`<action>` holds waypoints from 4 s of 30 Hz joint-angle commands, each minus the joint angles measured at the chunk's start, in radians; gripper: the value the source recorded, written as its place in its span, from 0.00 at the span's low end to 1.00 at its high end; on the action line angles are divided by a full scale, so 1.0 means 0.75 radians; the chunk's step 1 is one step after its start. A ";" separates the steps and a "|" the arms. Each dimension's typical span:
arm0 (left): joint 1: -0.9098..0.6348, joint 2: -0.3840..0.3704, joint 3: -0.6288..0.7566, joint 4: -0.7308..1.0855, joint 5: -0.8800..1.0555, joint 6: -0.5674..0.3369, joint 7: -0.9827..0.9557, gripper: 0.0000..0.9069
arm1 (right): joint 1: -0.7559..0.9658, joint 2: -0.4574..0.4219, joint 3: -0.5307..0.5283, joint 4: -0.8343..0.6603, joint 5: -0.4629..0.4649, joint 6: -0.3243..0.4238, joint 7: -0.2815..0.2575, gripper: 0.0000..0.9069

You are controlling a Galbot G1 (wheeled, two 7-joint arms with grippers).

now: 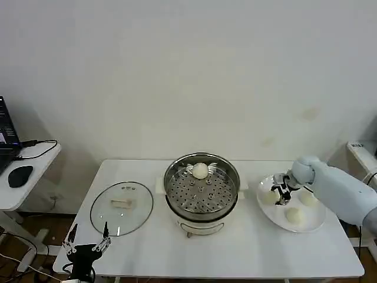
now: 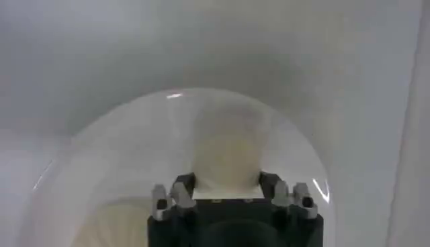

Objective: Take steamed baozi put them in steamer then cover it.

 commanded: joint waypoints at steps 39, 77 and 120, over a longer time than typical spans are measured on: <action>-0.133 0.059 -0.012 0.090 -0.029 0.056 -0.007 1.00 | 0.978 0.248 -0.726 0.783 0.974 -0.597 0.236 0.71; -0.163 0.047 -0.033 0.083 -0.056 0.041 -0.004 1.00 | 0.711 0.663 -0.749 0.453 1.177 -0.907 0.396 0.71; -0.124 0.113 0.017 0.028 -0.038 0.060 0.005 1.00 | 1.165 -0.627 -0.941 1.106 0.428 -0.352 0.039 1.00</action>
